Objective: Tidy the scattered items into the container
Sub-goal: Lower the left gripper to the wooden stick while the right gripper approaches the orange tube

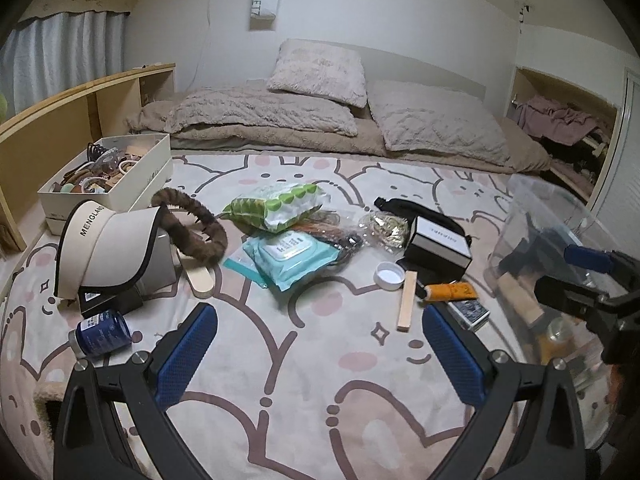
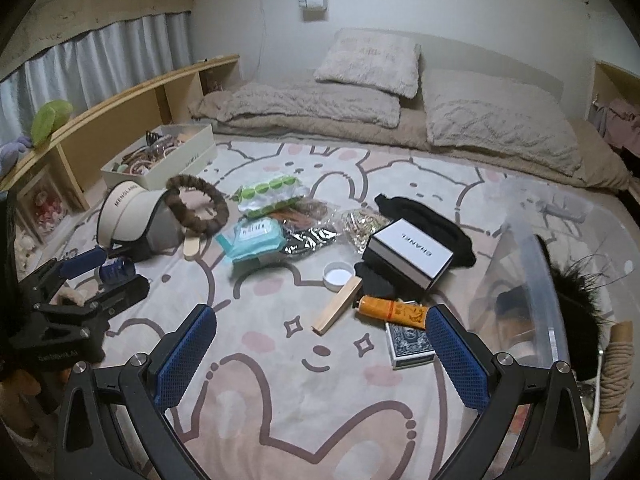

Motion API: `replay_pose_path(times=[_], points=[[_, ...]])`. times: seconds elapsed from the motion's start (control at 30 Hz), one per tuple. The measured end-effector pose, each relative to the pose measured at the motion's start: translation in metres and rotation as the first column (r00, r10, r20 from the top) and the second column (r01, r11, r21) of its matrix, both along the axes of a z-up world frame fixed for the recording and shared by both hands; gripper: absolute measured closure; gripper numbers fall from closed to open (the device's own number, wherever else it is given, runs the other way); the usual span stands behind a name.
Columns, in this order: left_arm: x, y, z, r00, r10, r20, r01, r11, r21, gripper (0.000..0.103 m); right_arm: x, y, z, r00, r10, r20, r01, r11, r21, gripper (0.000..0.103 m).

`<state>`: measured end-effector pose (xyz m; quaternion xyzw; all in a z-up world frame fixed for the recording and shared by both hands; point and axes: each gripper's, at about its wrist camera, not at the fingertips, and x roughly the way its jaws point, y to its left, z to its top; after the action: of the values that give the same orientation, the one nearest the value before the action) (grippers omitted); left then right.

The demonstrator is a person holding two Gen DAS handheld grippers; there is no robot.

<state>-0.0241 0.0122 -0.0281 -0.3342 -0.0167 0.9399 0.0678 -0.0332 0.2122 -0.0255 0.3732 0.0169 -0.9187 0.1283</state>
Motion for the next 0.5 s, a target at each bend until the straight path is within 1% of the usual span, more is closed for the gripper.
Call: replay_pose_path(times=[0.17,0.3,0.37,0.4,0.5], points=[[-0.009,0.010,-0.026,1.000,-0.022,0.012,0.023,0.999,-0.022,0.002,-0.013,-0.005,-0.015,1.000,-0.003,0.021,0.003,1.000,0.011,0.000],[-0.020,0.019,-0.048,0.997,-0.061,0.045,0.061,0.998,0.004,0.002,-0.026,-0.007,-0.029,0.999,-0.013,0.048,0.012,1.000,0.025,0.000],[-0.024,0.023,-0.056,0.995,-0.079,0.061,0.078,0.997,0.019,0.005,-0.034,-0.007,-0.038,0.998,-0.019,0.059,0.017,0.999,0.041,0.000],[-0.027,0.025,-0.060,0.994,-0.087,0.071,0.085,0.996,0.024,0.008,-0.037,-0.007,-0.041,0.998,-0.023,0.061,0.020,0.998,0.052,0.000],[-0.031,0.030,-0.070,0.991,-0.103,0.087,0.101,0.994,0.030,0.008,-0.048,-0.007,-0.055,0.997,-0.034,0.074,0.028,0.996,0.086,0.000]])
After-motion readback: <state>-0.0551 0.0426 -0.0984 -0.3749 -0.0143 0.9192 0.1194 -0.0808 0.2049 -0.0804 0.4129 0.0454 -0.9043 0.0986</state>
